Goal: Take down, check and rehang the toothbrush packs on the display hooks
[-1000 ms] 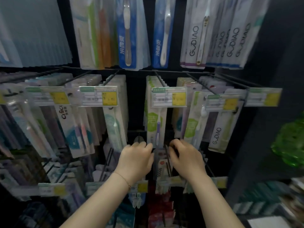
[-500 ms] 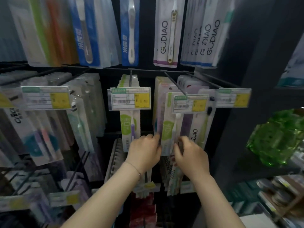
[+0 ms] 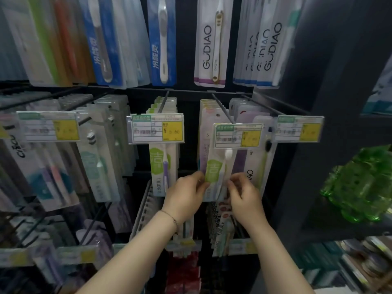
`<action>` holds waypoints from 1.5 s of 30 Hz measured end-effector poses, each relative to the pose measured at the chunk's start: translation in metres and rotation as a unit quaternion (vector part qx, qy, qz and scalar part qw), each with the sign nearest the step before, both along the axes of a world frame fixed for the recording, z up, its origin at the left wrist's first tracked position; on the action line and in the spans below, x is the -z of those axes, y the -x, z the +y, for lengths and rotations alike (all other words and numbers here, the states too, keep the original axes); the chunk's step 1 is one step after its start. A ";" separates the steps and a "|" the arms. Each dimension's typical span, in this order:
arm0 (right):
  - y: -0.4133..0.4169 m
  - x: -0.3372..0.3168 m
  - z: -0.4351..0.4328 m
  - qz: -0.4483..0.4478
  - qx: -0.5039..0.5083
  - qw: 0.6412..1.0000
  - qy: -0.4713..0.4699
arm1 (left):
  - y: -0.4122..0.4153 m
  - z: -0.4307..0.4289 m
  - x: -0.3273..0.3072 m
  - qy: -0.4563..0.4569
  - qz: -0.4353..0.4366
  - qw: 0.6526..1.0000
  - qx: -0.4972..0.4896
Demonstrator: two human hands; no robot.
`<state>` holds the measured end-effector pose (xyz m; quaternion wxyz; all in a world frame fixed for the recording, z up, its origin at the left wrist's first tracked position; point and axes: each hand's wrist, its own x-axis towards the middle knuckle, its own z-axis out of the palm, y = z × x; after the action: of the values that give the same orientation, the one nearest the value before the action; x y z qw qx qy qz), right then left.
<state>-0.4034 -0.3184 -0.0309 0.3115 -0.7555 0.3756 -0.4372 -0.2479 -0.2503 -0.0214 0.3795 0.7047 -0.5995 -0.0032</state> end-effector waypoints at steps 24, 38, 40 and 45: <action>-0.003 0.003 0.019 -0.105 -0.046 0.993 -0.035 | -0.004 0.025 -0.003 -0.012 0.191 0.975 0.112; 0.002 0.012 0.038 -0.119 -0.060 0.991 0.005 | 0.000 0.052 -0.003 0.009 0.194 0.964 0.182; 0.002 0.013 0.039 -0.125 -0.065 0.990 -0.001 | 0.000 0.055 -0.003 0.009 0.188 0.964 0.188; 0.006 0.018 0.046 -0.138 -0.082 0.987 -0.012 | 0.001 0.063 0.002 -0.008 0.183 0.963 0.200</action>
<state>-0.4090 -0.2729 -0.0488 0.4039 -0.7123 0.2710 -0.5060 -0.2489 -0.1869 -0.0230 0.4689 0.5606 -0.6487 -0.2125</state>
